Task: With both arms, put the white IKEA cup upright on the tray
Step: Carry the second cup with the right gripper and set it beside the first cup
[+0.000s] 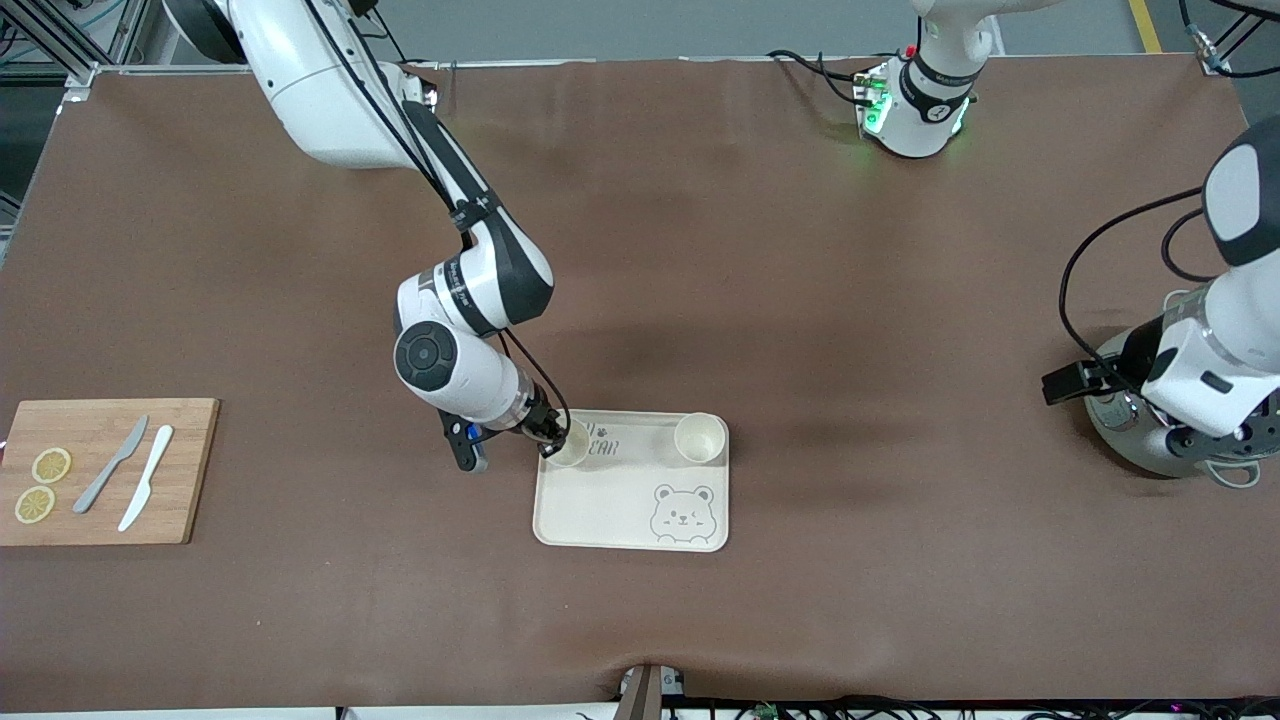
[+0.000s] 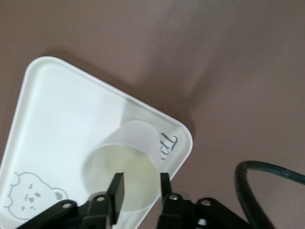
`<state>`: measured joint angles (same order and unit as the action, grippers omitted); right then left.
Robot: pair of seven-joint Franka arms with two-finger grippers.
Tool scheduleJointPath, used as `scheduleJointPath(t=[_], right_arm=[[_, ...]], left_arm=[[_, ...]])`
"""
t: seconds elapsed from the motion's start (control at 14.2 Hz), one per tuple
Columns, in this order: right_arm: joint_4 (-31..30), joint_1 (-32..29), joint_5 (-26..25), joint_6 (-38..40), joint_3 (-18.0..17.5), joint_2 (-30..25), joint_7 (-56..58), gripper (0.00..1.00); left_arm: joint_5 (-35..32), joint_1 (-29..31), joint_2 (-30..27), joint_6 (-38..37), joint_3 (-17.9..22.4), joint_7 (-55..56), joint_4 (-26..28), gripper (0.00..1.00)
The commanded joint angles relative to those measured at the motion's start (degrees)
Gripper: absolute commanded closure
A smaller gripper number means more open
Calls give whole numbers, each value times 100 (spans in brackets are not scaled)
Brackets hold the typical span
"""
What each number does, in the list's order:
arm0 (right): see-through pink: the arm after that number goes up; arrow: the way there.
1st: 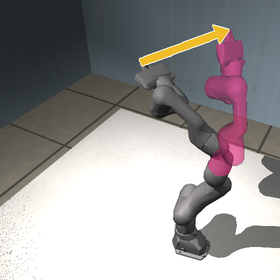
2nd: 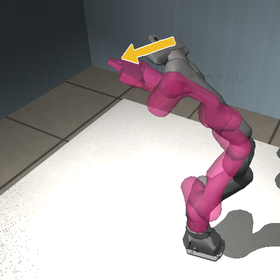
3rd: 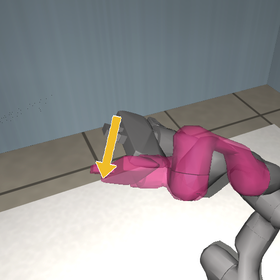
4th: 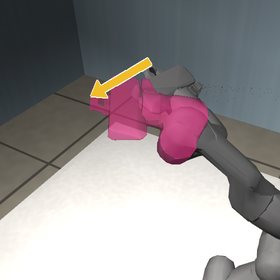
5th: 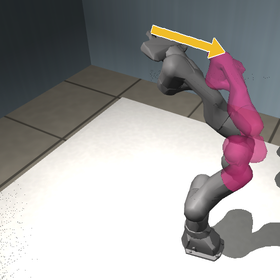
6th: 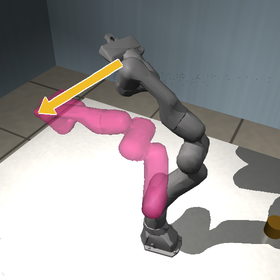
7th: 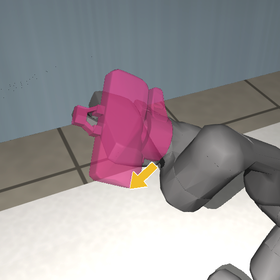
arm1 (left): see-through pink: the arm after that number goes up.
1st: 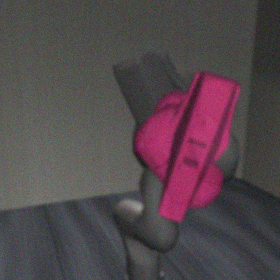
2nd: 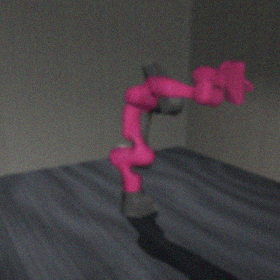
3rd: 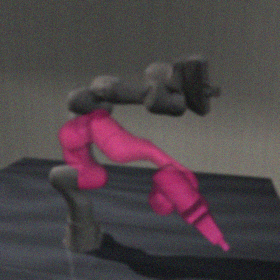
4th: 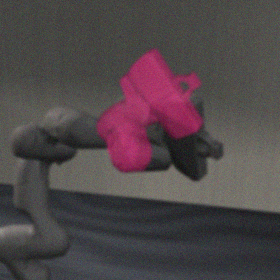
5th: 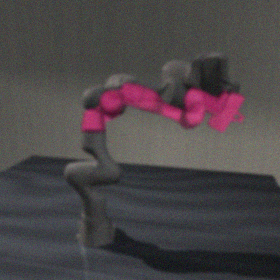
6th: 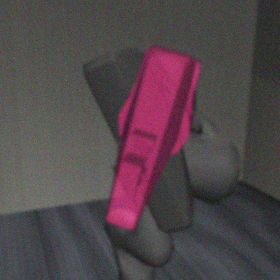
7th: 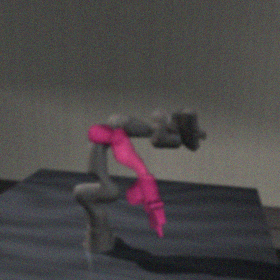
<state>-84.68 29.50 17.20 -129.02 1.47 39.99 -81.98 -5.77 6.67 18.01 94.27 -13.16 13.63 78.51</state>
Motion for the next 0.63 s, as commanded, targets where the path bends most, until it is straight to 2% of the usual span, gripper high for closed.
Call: scheduleJointPath(t=[0.0, 0.28, 0.35, 0.56], right_arm=[[311, -171, 46, 305, 11, -53, -11, 0], [1224, -690, 46, 2367, 2, -53, 94, 0], [1269, -761, 3, 2807, 28, -209, 208, 0], [1033, -972, -445, 3469, 99, -781, 971, 0]], left_arm=[[-126, 18, -508, -58, -29, 60, 392, 0], [-144, 1, -570, -225, -55, 43, 314, 0], [-144, -8, -657, -225, -47, 34, 314, 0], [-126, 1, -728, -225, -55, -10, 296, 0]])
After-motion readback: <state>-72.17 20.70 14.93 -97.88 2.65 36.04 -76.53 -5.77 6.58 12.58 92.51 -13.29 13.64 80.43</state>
